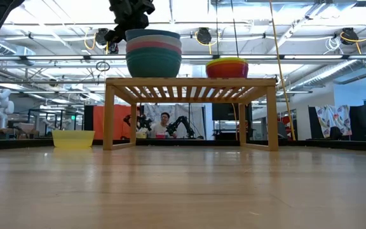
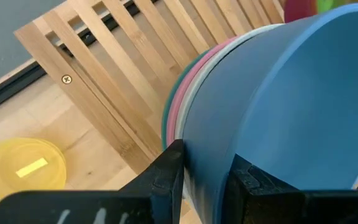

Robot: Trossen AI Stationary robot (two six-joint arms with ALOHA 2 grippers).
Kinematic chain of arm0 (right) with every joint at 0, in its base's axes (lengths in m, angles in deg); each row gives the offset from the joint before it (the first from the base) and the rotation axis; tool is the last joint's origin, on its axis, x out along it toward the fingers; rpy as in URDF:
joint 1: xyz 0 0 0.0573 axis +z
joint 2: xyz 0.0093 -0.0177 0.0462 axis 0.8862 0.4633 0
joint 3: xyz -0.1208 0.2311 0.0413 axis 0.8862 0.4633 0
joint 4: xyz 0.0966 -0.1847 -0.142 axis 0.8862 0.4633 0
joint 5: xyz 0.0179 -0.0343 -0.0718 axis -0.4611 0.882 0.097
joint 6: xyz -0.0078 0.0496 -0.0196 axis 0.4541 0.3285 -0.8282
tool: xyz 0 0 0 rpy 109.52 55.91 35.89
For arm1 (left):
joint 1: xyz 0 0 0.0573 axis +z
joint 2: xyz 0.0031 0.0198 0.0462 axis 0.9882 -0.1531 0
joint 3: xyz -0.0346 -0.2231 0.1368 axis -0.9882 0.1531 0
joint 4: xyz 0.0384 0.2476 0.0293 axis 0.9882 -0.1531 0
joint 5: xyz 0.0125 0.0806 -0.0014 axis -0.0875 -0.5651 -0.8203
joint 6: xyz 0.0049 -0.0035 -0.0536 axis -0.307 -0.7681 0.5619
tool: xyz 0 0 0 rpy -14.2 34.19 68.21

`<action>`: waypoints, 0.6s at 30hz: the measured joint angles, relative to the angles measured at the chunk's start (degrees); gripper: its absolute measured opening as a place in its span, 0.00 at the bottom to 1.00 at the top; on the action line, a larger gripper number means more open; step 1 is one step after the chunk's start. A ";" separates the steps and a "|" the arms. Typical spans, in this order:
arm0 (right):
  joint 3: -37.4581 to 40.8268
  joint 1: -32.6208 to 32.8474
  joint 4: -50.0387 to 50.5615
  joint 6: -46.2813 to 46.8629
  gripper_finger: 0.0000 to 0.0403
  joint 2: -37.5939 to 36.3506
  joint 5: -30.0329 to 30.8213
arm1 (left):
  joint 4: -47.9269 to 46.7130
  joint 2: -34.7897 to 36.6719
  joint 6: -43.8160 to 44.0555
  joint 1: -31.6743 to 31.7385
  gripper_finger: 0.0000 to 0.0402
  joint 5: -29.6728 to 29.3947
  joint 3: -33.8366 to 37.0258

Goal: Place and stack bowls onto a shelf
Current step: Stack the blue bowl on top of the white bowl on the shelf

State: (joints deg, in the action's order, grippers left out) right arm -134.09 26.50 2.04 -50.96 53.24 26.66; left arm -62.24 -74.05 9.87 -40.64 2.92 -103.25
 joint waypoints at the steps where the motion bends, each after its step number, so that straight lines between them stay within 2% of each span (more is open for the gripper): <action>1: 0.00 0.02 0.01 0.00 0.30 0.00 0.00 | 0.02 0.00 0.07 0.00 0.18 -0.04 0.00; 18: -0.02 0.00 0.01 0.00 0.30 0.00 0.00 | 0.00 -0.07 2.79 0.02 0.17 1.33 0.02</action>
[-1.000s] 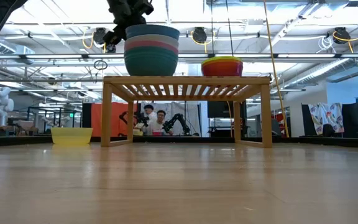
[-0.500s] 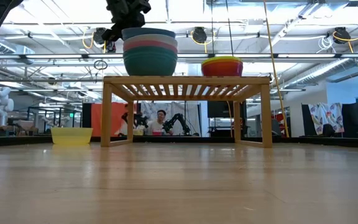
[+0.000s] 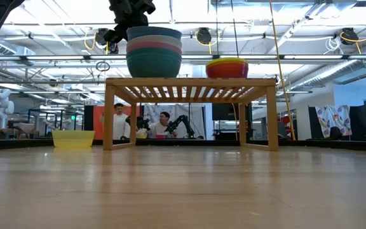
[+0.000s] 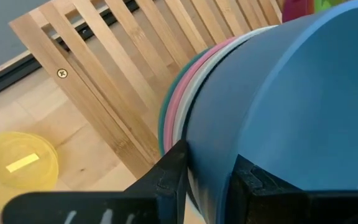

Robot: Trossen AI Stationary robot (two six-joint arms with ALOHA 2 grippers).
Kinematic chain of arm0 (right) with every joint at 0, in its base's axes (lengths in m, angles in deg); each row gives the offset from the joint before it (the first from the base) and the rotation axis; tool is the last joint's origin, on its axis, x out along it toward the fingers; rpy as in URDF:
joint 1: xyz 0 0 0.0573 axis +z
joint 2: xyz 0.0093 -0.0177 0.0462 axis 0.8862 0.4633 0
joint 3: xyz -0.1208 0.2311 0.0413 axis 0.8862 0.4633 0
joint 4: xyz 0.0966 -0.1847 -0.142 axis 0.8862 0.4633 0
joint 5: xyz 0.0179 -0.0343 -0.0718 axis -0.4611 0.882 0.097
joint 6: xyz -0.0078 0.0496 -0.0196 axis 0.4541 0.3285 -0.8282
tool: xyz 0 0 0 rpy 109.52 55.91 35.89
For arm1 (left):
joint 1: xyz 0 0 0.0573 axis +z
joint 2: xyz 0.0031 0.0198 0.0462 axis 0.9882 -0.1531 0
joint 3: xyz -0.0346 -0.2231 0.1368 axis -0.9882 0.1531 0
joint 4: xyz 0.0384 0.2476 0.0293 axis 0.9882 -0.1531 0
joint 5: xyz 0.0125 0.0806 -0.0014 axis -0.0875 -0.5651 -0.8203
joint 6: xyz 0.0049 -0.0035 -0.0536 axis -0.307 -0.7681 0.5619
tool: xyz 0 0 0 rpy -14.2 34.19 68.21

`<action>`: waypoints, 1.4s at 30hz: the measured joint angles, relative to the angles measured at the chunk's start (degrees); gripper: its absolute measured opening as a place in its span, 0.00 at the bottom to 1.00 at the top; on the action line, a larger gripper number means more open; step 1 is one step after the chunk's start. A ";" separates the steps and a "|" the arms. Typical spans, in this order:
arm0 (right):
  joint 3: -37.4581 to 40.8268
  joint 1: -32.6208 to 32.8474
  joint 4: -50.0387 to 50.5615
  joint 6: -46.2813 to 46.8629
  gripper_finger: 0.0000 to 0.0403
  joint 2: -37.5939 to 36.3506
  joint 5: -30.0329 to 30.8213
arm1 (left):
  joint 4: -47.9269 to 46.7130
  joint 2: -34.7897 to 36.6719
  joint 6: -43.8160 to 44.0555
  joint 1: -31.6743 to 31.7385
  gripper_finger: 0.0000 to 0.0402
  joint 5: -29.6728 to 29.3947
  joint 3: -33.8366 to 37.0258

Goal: Place and stack bowls onto a shelf
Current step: Stack the blue bowl on top of the white bowl on the shelf

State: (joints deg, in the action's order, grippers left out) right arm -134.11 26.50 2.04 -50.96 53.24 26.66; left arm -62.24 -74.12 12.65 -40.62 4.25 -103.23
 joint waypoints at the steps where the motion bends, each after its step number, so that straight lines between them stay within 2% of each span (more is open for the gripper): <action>1: 0.02 0.01 0.01 0.00 0.30 0.00 0.00 | 0.00 0.00 0.08 0.00 0.16 0.05 0.00; 6: 0.02 0.00 0.01 0.00 0.30 0.00 0.00 | 0.00 0.00 -0.79 -0.02 0.10 2.38 0.00; 13: 0.00 0.02 0.01 0.00 0.30 0.00 0.00 | 0.00 0.00 0.46 -0.37 0.09 3.38 0.00; 18: 0.02 0.02 -0.01 0.00 0.30 0.00 0.00 | 0.02 0.00 5.08 -0.24 0.09 4.89 0.02; 24: 0.00 0.02 0.01 -0.02 0.30 0.00 0.00 | 0.00 -0.02 4.46 -0.07 0.09 4.91 0.02; 29: 0.02 0.00 0.01 0.00 0.30 0.00 0.00 | 0.00 -0.02 -0.45 -0.07 0.09 4.72 0.02; 42: 0.02 0.02 0.01 -0.02 0.30 0.00 0.00 | 0.00 -0.02 -1.22 -0.49 0.09 4.66 0.02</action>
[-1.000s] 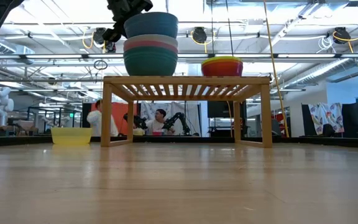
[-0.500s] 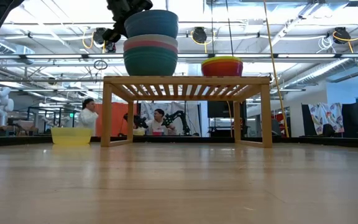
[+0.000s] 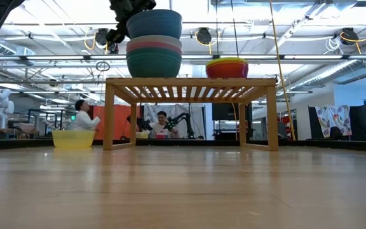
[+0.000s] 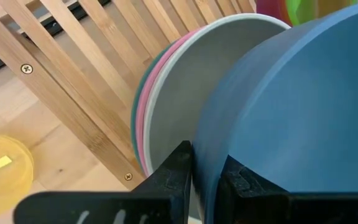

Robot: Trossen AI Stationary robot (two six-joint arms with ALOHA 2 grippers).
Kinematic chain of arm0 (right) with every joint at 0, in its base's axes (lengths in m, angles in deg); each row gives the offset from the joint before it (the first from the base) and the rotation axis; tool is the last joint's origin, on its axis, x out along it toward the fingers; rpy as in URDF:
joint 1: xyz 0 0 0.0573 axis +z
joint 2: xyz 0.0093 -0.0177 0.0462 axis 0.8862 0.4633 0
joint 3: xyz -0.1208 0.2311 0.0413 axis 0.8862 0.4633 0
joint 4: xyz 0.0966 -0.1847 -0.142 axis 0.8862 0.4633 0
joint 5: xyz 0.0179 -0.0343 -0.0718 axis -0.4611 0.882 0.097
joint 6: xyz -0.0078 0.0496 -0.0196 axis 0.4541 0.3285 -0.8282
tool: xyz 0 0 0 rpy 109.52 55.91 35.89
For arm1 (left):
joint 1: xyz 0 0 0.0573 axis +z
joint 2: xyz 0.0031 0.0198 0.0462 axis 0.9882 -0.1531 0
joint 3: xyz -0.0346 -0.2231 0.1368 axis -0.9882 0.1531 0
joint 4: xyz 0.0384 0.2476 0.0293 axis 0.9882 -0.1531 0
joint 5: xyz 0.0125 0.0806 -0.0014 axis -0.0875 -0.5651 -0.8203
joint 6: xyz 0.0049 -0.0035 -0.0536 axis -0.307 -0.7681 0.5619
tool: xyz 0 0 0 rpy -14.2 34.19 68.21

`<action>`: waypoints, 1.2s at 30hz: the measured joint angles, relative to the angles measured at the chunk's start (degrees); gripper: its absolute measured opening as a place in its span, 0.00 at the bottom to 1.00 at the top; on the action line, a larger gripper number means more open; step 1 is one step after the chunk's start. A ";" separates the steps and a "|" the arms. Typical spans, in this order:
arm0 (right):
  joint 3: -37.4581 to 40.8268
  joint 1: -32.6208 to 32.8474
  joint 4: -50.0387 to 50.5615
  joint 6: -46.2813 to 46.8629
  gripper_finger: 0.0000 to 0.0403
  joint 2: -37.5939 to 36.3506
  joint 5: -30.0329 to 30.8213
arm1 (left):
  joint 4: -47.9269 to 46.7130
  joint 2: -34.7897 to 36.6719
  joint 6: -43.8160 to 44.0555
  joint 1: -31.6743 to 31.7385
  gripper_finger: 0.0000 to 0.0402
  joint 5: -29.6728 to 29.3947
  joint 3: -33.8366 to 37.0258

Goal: Place and stack bowls onto a shelf
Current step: Stack the blue bowl on top of the white bowl on the shelf

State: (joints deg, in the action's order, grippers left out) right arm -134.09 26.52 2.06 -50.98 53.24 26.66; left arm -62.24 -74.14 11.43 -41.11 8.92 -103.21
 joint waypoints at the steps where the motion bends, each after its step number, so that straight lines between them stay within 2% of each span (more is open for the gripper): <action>1: 0.00 -0.02 0.00 0.00 0.30 0.00 0.00 | 0.00 0.00 -0.37 -0.04 0.09 -0.06 0.00; 36: -0.02 0.00 -0.02 -0.42 0.30 0.00 -0.02 | 0.20 -0.02 0.09 -0.86 0.09 -0.20 0.52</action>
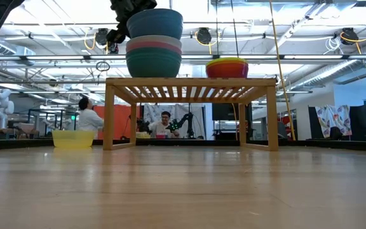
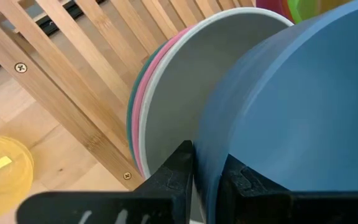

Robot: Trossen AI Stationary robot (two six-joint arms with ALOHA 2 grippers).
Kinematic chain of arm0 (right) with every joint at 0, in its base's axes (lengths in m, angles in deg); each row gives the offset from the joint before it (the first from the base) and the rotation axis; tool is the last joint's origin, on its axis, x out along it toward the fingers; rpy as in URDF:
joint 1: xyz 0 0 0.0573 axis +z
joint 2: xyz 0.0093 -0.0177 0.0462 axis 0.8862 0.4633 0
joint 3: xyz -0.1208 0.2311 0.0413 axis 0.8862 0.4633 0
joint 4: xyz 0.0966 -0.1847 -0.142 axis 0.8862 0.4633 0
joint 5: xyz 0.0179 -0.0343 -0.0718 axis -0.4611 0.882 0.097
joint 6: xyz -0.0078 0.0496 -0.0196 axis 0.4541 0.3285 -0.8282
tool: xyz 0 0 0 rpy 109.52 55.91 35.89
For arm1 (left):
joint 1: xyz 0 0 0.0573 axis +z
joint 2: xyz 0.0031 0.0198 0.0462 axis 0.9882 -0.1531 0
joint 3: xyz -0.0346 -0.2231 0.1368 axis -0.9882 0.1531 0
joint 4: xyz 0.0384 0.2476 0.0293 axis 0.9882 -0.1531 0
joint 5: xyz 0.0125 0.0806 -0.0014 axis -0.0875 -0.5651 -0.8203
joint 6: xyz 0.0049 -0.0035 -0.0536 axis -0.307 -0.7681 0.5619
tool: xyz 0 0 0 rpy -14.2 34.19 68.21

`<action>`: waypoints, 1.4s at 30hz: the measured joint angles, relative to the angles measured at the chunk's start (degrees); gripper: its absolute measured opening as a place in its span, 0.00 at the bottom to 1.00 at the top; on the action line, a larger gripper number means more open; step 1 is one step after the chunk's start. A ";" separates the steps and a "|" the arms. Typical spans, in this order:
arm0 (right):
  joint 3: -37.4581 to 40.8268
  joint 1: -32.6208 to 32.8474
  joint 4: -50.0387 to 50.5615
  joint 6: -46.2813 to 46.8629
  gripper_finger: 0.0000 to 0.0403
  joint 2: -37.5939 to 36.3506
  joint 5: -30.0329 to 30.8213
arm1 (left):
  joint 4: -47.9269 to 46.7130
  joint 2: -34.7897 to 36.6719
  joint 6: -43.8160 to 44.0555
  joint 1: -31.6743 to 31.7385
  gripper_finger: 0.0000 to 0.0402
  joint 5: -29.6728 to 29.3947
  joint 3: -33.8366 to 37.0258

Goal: Place and stack bowls onto a shelf
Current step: Stack the blue bowl on top of the white bowl on the shelf

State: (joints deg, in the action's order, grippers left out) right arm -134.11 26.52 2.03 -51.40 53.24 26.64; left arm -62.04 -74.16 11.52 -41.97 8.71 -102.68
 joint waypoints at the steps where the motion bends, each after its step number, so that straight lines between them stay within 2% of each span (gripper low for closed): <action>1: 0.00 -0.02 0.00 0.00 0.30 0.00 0.00 | 0.00 0.00 -0.43 0.00 0.09 0.00 0.00; 7: 0.02 -0.02 0.00 0.00 0.30 0.00 0.00 | 0.33 0.00 -4.39 -0.40 0.09 -0.55 0.00; 15: 0.00 0.00 0.00 0.15 0.30 0.00 0.00 | 1.74 0.00 -5.23 -1.24 0.09 -0.52 0.00; 23: 0.02 -0.02 0.00 0.17 0.30 0.00 0.00 | 2.91 0.00 -5.20 -1.27 0.09 -2.99 0.00; 29: 0.01 -0.02 0.00 0.18 0.30 0.00 0.00 | -0.01 0.00 -3.12 -1.23 0.09 -2.99 0.00; 42: 0.00 -0.02 0.00 -0.02 0.30 0.00 0.00 | -0.14 0.00 -6.09 -1.25 0.09 -3.02 0.00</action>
State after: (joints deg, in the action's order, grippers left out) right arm -134.11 26.50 2.03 -51.42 53.24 26.64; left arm -62.18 -74.16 5.44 -43.22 5.69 -102.68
